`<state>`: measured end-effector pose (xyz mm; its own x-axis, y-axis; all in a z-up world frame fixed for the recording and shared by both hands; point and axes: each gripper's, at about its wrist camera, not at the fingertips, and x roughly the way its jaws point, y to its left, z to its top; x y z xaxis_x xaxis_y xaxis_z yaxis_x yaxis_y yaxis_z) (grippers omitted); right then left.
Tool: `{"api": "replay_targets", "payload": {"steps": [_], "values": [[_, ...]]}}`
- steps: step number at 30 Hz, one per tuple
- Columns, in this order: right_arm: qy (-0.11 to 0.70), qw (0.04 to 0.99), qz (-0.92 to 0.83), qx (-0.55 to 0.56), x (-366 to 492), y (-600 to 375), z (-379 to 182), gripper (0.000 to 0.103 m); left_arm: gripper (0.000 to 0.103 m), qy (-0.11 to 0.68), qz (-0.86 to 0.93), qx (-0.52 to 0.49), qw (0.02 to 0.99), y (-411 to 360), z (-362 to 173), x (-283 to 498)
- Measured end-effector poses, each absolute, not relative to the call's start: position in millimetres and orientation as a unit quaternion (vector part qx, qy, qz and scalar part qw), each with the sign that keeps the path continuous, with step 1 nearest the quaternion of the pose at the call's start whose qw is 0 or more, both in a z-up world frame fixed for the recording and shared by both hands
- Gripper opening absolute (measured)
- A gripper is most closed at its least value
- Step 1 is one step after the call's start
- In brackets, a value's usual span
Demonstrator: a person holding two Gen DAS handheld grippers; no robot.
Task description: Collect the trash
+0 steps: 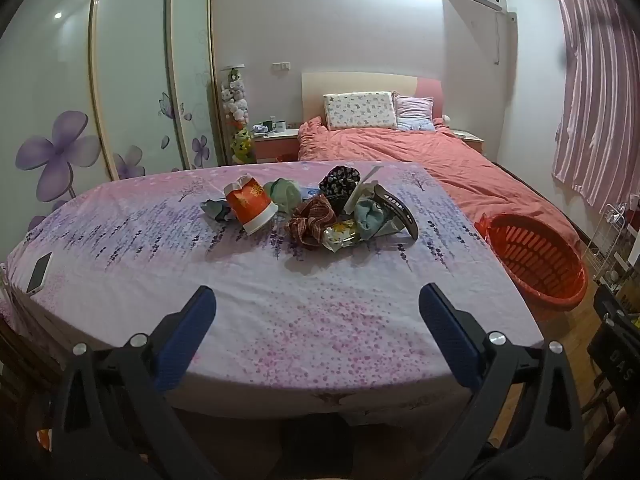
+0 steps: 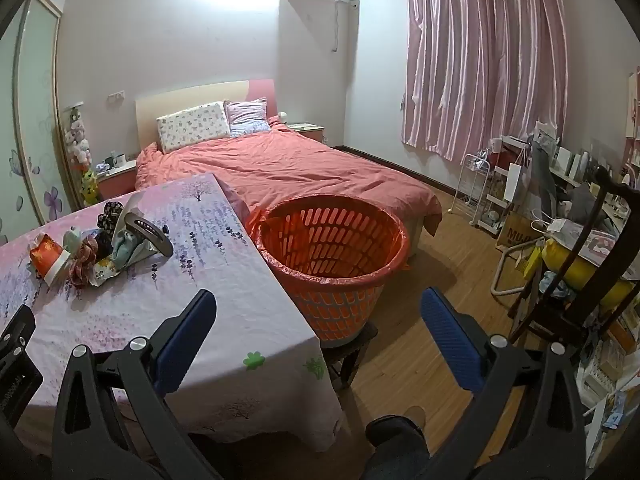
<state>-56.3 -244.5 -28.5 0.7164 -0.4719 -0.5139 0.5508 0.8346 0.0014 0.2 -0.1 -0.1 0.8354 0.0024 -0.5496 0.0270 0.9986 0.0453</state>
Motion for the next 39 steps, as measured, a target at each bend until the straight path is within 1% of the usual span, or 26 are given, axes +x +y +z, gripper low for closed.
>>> {"api": "replay_targets", "payload": {"steps": [39], "values": [[0.255, 0.923, -0.278, 0.074, -54.1, -241.8, -28.4, 0.101, 0.099, 0.288, -0.008, 0.021, 0.958, 0.2, -0.1, 0.3]]}}
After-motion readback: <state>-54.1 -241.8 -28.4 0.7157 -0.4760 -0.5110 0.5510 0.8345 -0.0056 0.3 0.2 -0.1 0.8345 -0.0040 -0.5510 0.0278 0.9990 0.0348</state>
